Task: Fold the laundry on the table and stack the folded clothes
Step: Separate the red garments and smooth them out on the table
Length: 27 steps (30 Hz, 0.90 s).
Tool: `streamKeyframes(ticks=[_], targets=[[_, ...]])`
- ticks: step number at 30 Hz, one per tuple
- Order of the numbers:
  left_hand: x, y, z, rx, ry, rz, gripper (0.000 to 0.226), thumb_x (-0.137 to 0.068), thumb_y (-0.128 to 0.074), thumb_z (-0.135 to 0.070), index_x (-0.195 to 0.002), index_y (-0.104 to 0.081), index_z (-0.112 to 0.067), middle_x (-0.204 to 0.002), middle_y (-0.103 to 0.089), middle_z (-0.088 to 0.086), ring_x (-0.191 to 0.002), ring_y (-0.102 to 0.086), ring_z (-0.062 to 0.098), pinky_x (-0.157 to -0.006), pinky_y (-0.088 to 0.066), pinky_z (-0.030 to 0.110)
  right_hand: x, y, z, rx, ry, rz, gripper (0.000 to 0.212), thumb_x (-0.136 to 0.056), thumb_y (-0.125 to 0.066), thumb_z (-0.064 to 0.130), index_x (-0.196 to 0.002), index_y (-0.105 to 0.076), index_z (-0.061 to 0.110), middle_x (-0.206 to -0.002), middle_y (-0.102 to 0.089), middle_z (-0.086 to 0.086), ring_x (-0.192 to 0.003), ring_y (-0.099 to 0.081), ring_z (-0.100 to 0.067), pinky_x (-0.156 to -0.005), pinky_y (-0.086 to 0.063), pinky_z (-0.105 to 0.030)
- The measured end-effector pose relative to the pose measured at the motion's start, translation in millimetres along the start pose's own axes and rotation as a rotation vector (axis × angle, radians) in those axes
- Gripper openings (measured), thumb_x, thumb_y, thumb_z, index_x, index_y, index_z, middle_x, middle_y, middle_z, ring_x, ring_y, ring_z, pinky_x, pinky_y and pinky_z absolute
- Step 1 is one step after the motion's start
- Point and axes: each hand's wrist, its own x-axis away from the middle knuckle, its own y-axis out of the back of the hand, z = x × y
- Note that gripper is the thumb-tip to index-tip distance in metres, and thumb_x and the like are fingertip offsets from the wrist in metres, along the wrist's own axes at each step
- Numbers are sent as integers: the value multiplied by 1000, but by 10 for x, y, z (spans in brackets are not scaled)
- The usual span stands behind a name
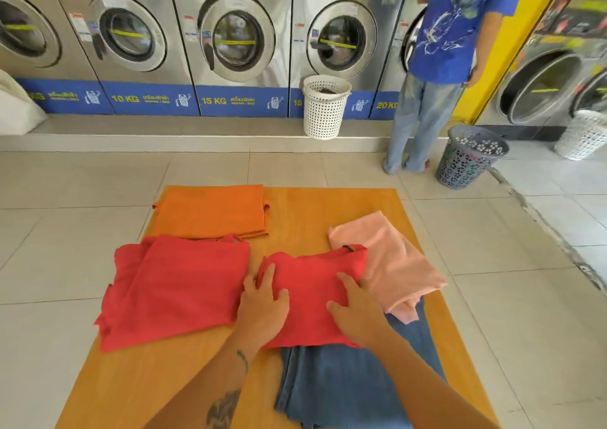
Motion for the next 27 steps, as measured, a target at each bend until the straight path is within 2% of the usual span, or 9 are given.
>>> streamKeyframes(ticks=[4, 7, 10, 14, 16, 19, 23, 25, 27], targets=[[47, 22, -77, 143, -2, -21, 69, -84, -59, -32, -146, -30, -45, -149, -29, 7, -138, -33, 24, -115, -30, 44, 1, 173, 5, -175, -35, -1, 56, -86, -59, 19, -141, -47, 23, -144, -40, -8, -123, -49, -24, -101, -42, -32], [154, 47, -116, 257, -3, -99, 66, -83, -65, -16, -140, -44, -42, -133, -41, 5, -126, -45, 22, -110, -38, 42, -14, 245, 12, -187, -59, 35, 52, -84, -55, 18, -136, -54, 23, -142, -47, -6, -122, -52, -23, -104, -43, -36], [284, 57, -151, 351, -25, -142, 61, -83, -64, -9, -134, -52, -41, -124, -45, -1, -118, -48, 16, -107, -40, 36, 66, 222, 52, -263, -92, 27, 50, -84, -58, 18, -134, -55, 20, -138, -51, -2, -121, -51, -22, -104, -43, -36], [297, 145, -102, 463, -43, -96, 57, -83, -64, -6, -126, -60, -43, -127, -51, -5, -114, -55, 15, -101, -46, 34, 216, 166, 111, -446, -130, -12, 49, -83, -55, 12, -130, -58, 26, -121, -54, 3, -97, -55, -13, -91, -53, -43], [315, 231, -37, 534, -37, -56, 56, -84, -63, -4, -126, -61, -41, -132, -51, -6, -111, -58, 14, -95, -50, 31, 306, 124, 175, -477, -88, -42, 52, -83, -53, 9, -131, -59, 28, -120, -51, 5, -91, -52, -5, -81, -55, -37], [429, 414, 90, 606, -42, -64, 54, -87, -60, -1, -128, -60, -36, -131, -49, -9, -107, -55, 9, -84, -47, 21, 477, 24, 396, -451, 38, -82, 55, -85, -52, 4, -134, -58, 28, -126, -49, 7, -93, -51, 2, -72, -43, -14], [643, 848, 400, 735, -19, -131, 53, -88, -62, -5, -125, -61, -42, -133, -49, -8, -112, -53, 14, -88, -49, 28, 662, -162, 936, -417, 195, -91, 53, -86, -54, 3, -132, -59, 29, -126, -50, 8, -97, -55, 0, -77, -44, -12], [738, 1154, 587, 726, -41, -203, 53, -88, -63, -10, -123, -60, -49, -135, -46, -10, -118, -50, 18, -98, -49, 39, 728, -295, 1249, -405, 277, -66, 52, -88, -55, 4, -133, -59, 29, -125, -50, 10, -103, -54, -5, -79, -44, -11], [823, 1485, 767, 666, -95, -297, 53, -90, -62, -14, -126, -56, -52, -137, -45, -11, -120, -50, 19, -101, -48, 44, 778, -467, 1526, -421, 357, -35, 51, -89, -56, 5, -132, -59, 31, -127, -52, 11, -109, -54, -8, -82, -47, -15]])
